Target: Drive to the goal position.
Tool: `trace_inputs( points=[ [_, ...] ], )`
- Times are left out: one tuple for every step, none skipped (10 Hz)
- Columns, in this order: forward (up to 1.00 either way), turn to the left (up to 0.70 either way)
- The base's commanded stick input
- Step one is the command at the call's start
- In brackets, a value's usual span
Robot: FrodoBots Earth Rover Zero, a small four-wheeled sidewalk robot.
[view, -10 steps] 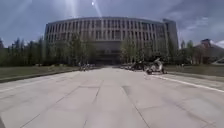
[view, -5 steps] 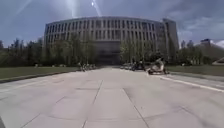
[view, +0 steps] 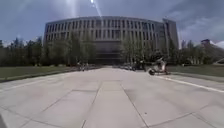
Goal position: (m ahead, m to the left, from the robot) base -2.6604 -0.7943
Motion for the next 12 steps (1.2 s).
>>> trace_inputs(
  points=[
    [0.50,0.00],
    [0.50,0.00],
    [0.50,0.00],
    [0.50,0.00],
    [0.50,0.00],
    [0.50,0.00],
    [0.50,0.00],
    [0.50,0.00],
    [0.50,0.00],
    [0.50,0.00],
    [0.50,0.00],
    [0.50,0.00]
  ],
)
